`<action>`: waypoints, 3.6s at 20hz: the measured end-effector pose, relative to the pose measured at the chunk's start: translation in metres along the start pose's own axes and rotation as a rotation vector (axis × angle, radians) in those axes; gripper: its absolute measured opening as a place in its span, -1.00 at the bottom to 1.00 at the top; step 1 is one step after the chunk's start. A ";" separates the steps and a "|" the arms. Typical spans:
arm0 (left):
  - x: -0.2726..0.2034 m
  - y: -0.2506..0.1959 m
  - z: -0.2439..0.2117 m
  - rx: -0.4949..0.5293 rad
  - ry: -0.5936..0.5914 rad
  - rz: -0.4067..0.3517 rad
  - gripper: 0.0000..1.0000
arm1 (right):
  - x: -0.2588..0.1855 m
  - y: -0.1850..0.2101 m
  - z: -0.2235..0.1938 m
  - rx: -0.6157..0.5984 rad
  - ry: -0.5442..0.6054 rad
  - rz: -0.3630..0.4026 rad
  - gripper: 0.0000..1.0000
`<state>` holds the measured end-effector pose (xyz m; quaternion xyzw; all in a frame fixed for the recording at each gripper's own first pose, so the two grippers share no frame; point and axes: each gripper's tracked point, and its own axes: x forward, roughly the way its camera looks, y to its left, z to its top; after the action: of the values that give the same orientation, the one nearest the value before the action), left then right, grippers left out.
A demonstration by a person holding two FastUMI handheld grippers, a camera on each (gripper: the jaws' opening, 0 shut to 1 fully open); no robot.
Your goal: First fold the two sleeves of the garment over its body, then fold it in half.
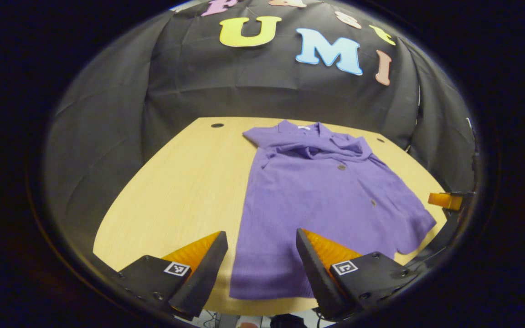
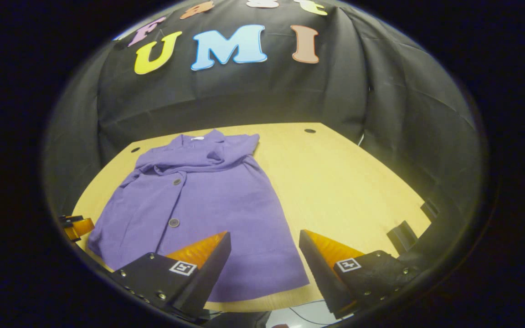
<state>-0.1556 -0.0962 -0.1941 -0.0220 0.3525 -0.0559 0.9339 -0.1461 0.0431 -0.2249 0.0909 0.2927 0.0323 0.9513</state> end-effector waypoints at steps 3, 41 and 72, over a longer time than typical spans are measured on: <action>-0.009 0.008 -0.019 -0.022 0.028 0.008 0.89 | 0.004 -0.007 -0.017 0.039 0.053 -0.015 0.90; -0.033 -0.073 0.037 -0.203 -0.022 -0.158 -0.86 | -0.013 0.037 0.040 0.137 0.011 0.143 -0.88; 0.183 -0.026 0.366 -0.321 -0.306 -0.041 -0.87 | 0.173 0.064 0.304 0.218 -0.086 0.299 -0.88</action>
<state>0.2208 -0.1429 -0.0373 -0.1858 0.2103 -0.0138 0.9597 0.1676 0.0788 -0.0606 0.2372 0.2367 0.1374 0.9321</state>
